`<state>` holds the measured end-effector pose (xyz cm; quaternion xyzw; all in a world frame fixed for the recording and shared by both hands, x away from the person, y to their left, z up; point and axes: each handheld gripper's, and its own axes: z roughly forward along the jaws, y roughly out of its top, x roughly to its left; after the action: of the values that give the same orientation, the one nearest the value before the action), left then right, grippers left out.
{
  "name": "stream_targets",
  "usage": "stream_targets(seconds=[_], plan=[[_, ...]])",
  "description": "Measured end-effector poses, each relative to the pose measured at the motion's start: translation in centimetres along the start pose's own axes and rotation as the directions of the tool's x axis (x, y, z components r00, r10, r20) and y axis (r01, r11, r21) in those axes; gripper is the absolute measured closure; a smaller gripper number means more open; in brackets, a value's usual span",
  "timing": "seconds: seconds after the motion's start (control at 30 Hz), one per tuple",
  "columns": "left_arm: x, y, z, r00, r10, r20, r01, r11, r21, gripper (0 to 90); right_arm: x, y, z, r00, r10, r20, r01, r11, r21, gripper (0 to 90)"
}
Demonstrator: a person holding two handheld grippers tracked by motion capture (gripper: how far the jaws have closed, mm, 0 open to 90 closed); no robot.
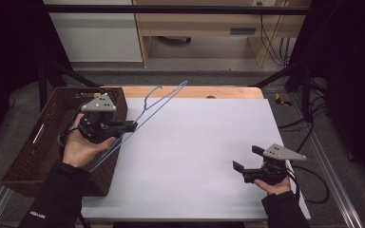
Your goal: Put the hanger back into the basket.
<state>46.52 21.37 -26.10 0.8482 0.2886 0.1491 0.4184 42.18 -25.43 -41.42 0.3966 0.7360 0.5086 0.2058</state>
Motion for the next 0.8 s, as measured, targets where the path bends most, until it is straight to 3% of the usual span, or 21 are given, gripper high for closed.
stream_targets(seconds=[0.33, 0.8], plan=[[1.6, -0.2, -1.7, 0.9999, -0.005, -0.013, 0.004, 0.9998, -0.017, 87.0, 0.0, 0.0, 0.1, 1.0, -0.001, -0.001, 0.001, 1.0, 0.004, 4.2], [4.4, -1.7, -4.8, 0.997, -0.016, -0.075, 0.016, 0.9999, -0.003, 87.0, 0.1, 0.0, 0.2, 1.0, -0.004, -0.003, 0.004, 1.0, 0.009, 4.3]])
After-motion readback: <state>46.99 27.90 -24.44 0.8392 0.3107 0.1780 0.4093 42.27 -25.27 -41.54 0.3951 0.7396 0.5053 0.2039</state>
